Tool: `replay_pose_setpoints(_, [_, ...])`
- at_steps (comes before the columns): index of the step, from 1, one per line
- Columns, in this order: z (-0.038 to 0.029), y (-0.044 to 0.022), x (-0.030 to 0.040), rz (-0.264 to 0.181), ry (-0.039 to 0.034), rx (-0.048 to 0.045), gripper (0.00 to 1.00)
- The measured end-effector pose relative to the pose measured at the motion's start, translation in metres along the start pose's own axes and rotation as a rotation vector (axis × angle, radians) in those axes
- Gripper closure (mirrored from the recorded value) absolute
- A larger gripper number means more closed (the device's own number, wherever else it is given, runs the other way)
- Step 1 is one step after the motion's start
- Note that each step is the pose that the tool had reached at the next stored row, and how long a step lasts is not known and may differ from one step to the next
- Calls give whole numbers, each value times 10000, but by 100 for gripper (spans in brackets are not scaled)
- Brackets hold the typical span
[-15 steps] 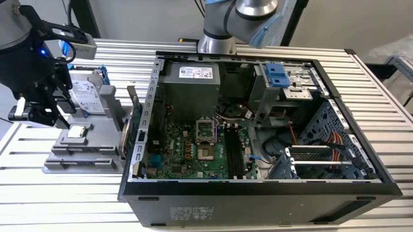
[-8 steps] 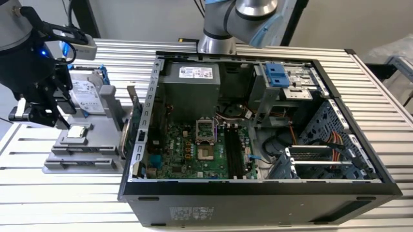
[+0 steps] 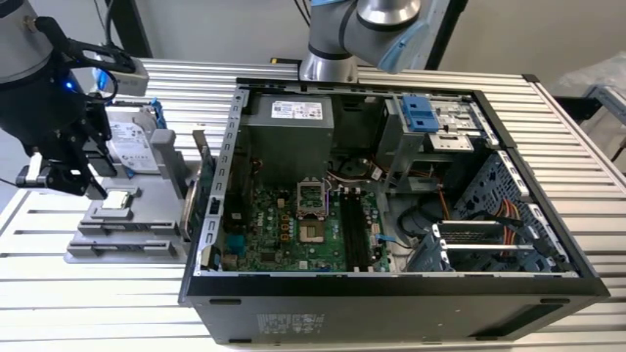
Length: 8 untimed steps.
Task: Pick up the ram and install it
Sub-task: 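Pick up the ram and move it above insertion slot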
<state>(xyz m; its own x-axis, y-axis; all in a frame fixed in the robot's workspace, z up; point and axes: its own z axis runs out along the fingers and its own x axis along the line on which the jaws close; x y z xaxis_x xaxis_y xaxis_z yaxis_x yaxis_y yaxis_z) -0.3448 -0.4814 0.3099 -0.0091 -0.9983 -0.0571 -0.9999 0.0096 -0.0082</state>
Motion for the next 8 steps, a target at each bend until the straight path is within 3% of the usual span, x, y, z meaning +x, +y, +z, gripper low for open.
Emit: replay_pose_setpoints(8, [73,1,4,-1,25,0,0])
